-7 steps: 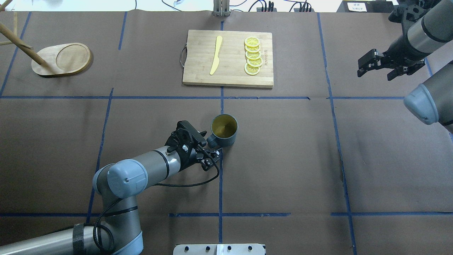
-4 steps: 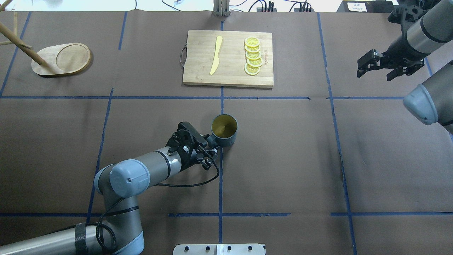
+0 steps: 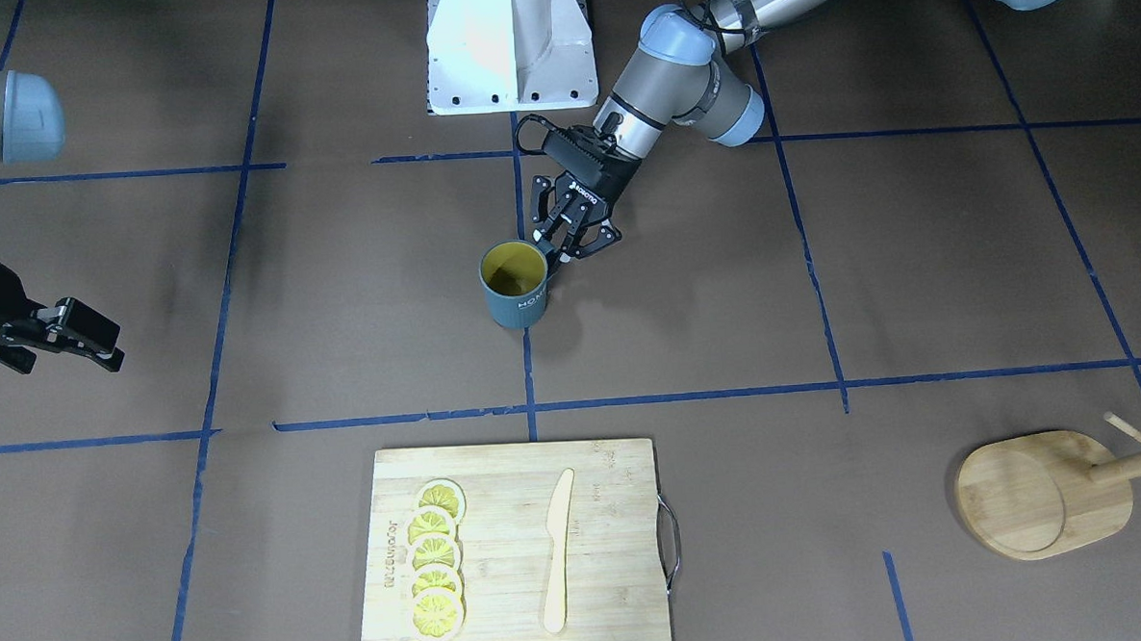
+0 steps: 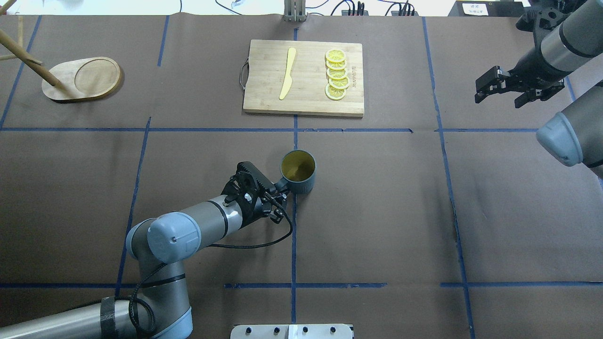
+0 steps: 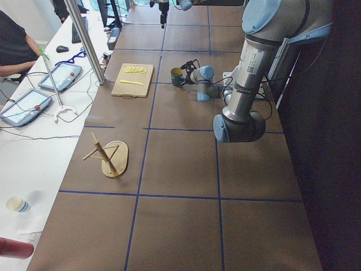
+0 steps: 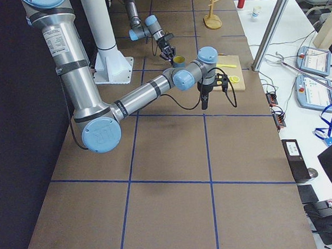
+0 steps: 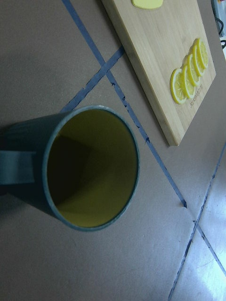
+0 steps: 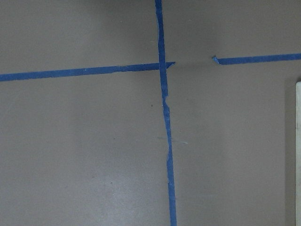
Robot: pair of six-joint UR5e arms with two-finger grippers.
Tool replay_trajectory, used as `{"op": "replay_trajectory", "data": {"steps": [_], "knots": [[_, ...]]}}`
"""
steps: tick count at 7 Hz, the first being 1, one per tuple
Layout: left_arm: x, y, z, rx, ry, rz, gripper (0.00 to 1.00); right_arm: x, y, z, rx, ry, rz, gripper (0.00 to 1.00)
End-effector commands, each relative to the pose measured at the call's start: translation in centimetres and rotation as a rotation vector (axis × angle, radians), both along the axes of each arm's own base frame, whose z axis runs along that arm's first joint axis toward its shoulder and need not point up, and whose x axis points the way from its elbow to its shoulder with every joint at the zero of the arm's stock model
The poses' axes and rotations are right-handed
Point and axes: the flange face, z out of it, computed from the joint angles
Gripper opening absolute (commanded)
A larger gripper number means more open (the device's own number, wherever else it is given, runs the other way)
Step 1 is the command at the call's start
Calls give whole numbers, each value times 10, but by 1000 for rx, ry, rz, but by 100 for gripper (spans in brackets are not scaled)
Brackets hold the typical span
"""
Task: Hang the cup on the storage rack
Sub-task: 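Lift the mug with the left gripper toward the wooden rack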
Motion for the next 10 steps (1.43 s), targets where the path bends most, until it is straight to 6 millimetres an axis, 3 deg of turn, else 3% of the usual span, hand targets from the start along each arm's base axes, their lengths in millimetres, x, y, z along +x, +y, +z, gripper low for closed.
{"op": "replay_trajectory", "data": {"steps": [1, 3, 4, 5, 6, 7, 8, 10], "knots": [[-27, -21, -11, -212, 174, -66, 0, 0, 0, 0, 0, 0, 1, 100], [-81, -71, -26, -471, 488, -162, 0, 1, 2, 1, -1, -1, 1, 100], [-127, -108, -30, -662, 747, -204, 0, 1, 3, 4, -3, 2, 0, 100], [-159, -132, -30, -762, 904, -219, 0, 2, 3, 5, -5, 3, 0, 100], [-191, -149, -16, -899, 1060, -238, 0, 2, 4, 4, -3, 2, 0, 100], [-249, -186, -8, -1049, 1286, -272, 0, 1, 4, 5, -4, 3, -2, 100], [-297, -211, 8, -1130, 1414, -317, 0, 1, 4, 5, 5, -1, -2, 100], [-378, -227, 91, -1269, 1532, -371, 0, 0, 4, 5, 5, -1, -4, 100]]}}
